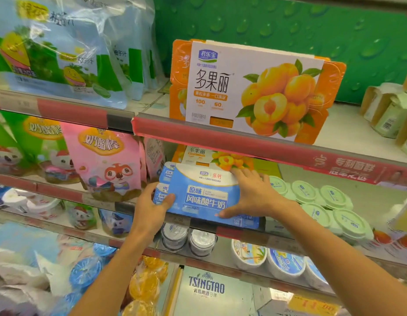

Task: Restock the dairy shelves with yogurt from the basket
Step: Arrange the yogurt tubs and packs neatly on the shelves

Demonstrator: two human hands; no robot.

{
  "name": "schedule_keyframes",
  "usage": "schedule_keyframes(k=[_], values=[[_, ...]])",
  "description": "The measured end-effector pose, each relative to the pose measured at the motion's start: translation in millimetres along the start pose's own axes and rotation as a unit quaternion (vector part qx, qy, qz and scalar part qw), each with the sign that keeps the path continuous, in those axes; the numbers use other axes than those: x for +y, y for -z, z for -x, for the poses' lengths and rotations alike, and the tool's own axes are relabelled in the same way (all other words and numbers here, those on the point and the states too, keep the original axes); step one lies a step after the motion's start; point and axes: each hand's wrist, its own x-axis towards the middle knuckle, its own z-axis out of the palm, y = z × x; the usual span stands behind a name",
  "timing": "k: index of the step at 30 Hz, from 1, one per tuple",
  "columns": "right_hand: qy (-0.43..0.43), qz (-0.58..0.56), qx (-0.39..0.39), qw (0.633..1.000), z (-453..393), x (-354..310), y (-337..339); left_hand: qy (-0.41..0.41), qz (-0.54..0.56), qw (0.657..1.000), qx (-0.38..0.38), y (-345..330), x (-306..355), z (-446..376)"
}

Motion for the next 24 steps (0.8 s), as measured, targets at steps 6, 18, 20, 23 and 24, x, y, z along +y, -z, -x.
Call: schedule_keyframes(k=[6, 18, 20, 23, 24], values=[[0.025, 0.002, 0.037, 0.999, -1, -1, 1, -0.018, 0.022, 0.999, 0.021, -4, -3, 5], [-0.083, -0.350, -0.110, 0.927, -82, -1, 23, -0.035, 0.021, 0.999, 0.027, -4, -10, 4], [-0.086, -0.312, -0.124, 0.938, -91, -3, 22, -0.037, 0.022, 0.999, 0.028, -3, -11, 3], [-0.064, -0.245, -0.163, 0.954, -89, -11, 27, -0.043, 0.018, 0.998, 0.030, -3, -14, 3], [-0.063, -0.238, -0.170, 0.954, -88, -13, 29, -0.045, 0.017, 0.998, 0.033, -3, -15, 3]])
